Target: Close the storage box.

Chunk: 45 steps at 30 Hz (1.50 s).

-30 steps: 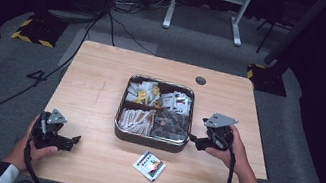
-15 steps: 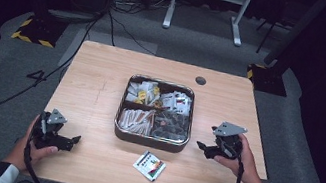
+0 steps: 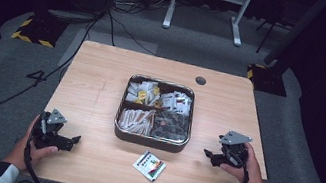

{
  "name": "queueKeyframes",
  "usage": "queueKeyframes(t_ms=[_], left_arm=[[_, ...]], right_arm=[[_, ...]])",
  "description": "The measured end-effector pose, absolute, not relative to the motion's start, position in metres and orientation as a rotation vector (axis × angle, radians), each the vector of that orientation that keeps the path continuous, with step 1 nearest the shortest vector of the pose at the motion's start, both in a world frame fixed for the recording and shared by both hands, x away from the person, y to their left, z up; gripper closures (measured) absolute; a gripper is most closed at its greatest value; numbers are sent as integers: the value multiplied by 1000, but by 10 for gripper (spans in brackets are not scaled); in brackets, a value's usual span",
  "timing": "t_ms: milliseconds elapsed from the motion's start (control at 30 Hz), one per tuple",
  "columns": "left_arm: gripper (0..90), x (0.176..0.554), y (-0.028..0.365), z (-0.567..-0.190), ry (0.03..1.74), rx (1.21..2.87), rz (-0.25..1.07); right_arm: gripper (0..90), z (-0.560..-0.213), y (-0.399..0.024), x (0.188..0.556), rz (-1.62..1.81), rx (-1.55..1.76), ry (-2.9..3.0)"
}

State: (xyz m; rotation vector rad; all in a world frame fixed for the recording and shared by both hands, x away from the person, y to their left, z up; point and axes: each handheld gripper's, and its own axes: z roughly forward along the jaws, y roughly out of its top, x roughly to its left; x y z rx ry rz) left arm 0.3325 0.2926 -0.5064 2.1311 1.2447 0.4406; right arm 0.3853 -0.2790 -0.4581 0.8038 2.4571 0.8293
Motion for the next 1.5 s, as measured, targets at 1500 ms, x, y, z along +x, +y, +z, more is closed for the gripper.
queueKeyframes(t_ms=[1500], left_arm=[[5,333,292,-507,1245,2130,444]], right_arm=[[183,-498,-358,357,915,1105,2317]])
